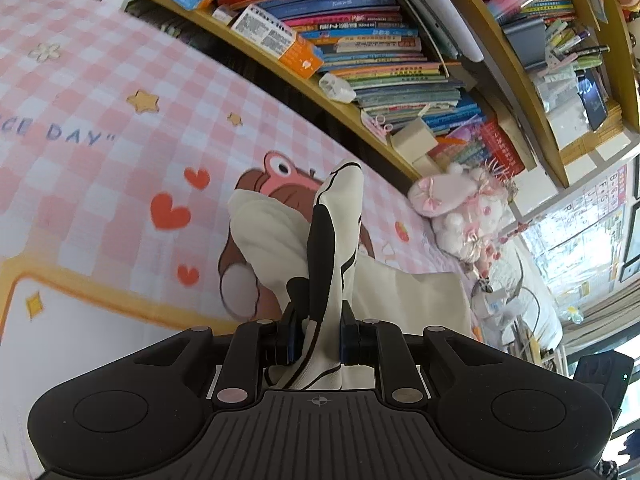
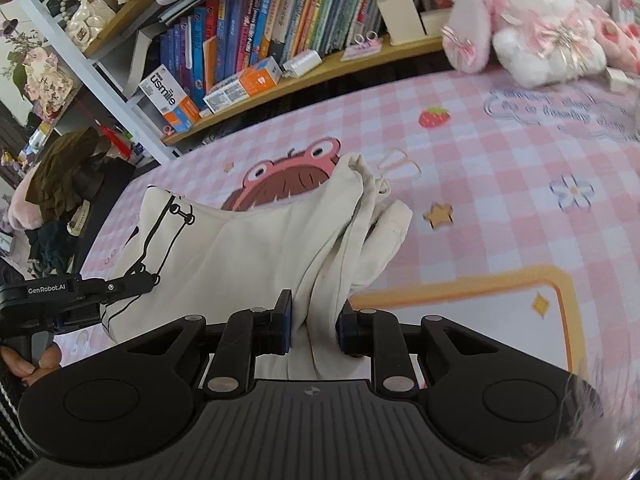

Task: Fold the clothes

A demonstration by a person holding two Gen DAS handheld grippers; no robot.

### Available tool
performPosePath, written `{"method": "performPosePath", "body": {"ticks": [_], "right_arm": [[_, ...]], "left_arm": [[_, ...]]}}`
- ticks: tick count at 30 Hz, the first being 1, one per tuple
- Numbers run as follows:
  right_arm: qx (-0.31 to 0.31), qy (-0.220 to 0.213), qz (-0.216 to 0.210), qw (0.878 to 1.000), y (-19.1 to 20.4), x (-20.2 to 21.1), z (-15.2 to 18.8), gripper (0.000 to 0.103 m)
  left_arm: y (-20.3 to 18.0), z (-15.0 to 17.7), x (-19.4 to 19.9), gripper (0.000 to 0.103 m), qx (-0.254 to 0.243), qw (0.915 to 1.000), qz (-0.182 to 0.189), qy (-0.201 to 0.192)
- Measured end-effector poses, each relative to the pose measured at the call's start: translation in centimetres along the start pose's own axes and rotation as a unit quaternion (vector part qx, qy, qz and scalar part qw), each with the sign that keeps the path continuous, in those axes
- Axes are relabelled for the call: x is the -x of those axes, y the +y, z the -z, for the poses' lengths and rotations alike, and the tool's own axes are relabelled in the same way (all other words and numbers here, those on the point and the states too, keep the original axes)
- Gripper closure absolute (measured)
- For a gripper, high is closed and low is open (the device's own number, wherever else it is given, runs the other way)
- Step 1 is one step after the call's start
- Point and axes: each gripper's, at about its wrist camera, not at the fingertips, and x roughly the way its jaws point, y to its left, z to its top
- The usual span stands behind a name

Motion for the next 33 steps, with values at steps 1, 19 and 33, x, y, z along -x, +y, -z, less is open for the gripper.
{"method": "performPosePath", "body": {"ticks": [1, 19, 33], "right_arm": [[0.002, -0.002, -0.001, 1.0, 0.1, -0.2, -0.4, 0.084], [0.044, -0.059, -0.017, 0.997, 0.3, -5.6, -10.3, 0.084], [0.039, -0.064, -0.02, 0.997, -1.1, -10.2, -14.7, 0.084]], "left_arm": [[0.0, -0.4, -0.1, 0.086, -0.003, 1.0, 0.0, -0.002], [0.5, -9.9, -5.1, 0.086, -0.029, 0.9983, 0.019, -0.047], [1.9, -14.5, -9.7, 0.086, -0.031, 0.9981, 0.02, -0.05]]}}
